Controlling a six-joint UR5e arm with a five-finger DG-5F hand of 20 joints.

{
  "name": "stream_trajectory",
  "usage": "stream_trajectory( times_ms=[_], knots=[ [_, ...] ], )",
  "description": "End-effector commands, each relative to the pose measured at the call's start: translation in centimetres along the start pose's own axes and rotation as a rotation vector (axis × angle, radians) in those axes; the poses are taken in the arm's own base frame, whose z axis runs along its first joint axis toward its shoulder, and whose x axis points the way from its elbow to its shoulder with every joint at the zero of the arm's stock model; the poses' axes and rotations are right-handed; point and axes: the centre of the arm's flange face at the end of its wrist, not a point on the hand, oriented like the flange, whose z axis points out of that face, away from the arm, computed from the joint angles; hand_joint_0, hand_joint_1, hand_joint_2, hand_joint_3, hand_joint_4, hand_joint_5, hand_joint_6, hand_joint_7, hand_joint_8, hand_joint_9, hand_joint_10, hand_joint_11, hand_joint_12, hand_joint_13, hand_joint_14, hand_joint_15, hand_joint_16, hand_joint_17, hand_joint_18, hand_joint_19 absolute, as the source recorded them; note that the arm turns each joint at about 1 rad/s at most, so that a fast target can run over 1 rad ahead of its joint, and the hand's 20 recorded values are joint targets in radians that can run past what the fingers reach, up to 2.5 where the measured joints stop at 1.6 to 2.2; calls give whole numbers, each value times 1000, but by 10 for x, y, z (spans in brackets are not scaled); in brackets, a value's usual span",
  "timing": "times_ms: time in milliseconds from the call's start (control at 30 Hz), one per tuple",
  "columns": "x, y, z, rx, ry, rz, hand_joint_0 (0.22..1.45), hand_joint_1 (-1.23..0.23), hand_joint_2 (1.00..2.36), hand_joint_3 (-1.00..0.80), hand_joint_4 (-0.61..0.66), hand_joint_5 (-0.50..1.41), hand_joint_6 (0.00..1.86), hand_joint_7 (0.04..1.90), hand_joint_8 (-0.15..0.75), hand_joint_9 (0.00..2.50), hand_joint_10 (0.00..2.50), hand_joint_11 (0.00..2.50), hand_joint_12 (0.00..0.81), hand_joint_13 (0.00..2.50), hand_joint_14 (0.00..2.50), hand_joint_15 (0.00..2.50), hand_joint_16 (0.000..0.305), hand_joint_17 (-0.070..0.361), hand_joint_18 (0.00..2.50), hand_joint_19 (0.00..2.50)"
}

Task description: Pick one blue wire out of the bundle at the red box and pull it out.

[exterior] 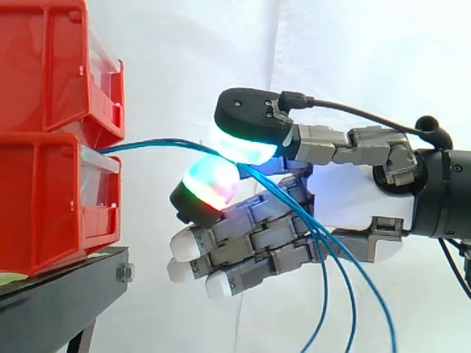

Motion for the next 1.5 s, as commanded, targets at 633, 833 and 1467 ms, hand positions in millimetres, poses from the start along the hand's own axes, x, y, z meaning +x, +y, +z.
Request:
stream_trajectory(
  times_ms=[633, 833, 1467],
  knots=[
    [0, 0, 0, 2, -1, 4, 528, -812, 1000, -500, 102, -177, 857, 1037, 244, 700, 10, 355, 410, 515, 8, 215, 59, 133, 493, 303],
    [0, -1, -1, 3, 1, 3, 481, -587, 1000, -500, 97, -167, 850, 1044, 271, 750, 10, 358, 430, 530, 9, 240, 63, 141, 488, 345],
    [0, -1, -1, 3, 1, 3, 624, -890, 1018, -177, 43, -189, 903, 1096, 277, 724, 16, 478, 409, 541, 9, 247, 57, 129, 507, 298]
  ],
)
